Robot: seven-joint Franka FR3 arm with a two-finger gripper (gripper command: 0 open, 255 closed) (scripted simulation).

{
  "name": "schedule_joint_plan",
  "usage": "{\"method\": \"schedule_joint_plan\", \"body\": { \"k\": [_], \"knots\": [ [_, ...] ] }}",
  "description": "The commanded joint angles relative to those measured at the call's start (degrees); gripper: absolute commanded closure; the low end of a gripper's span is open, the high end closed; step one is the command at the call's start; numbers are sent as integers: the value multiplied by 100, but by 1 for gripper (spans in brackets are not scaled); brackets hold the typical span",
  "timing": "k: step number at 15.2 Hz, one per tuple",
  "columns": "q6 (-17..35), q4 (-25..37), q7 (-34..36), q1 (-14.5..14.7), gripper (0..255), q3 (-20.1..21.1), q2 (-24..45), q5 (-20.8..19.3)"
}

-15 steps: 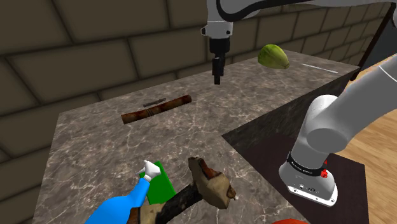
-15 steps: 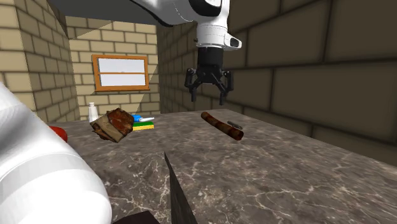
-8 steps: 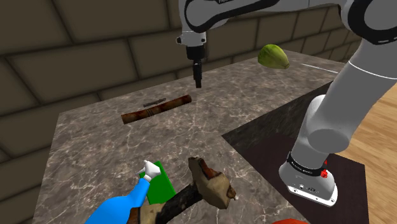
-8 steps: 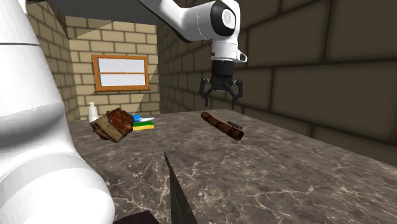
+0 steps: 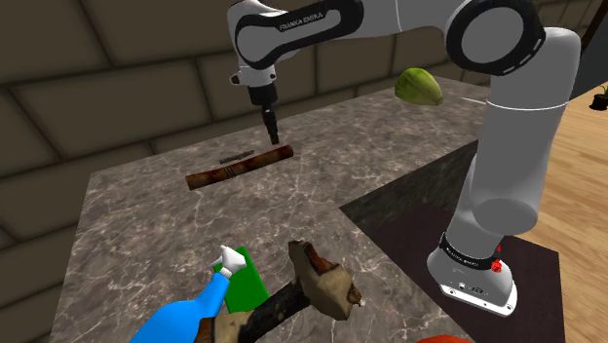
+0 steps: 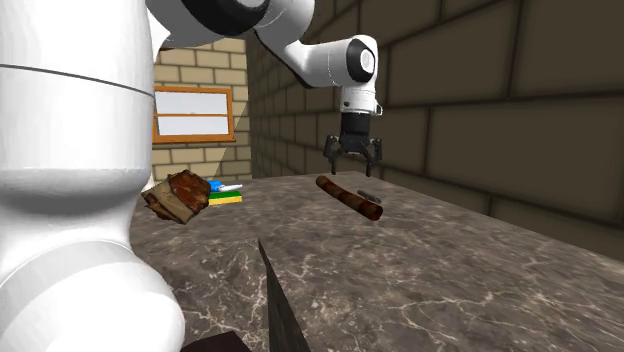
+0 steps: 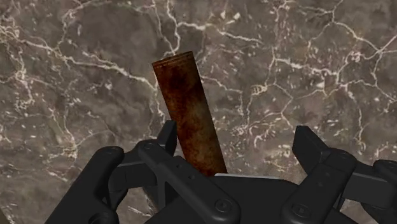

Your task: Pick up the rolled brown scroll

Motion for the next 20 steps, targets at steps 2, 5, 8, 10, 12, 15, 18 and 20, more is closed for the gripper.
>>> {"method": "schedule_joint_plan", "body": {
  "k": [2,5,8,10,12,15,18,20],
  "knots": [
    [-115,697,-332,120,0,119,670,-120],
    [-325,1561,-646,264,0,233,1409,-272],
    [-615,2554,-961,450,0,337,2196,-446],
    [-562,2554,-984,466,0,341,2256,-459],
    [-405,2390,-978,459,0,340,2250,-459],
    [-179,2173,-969,450,0,337,2259,-462],
    [-63,2066,-965,447,0,336,2268,-464],
    [-68,2074,-967,446,255,336,2271,-465]
  ]
}}
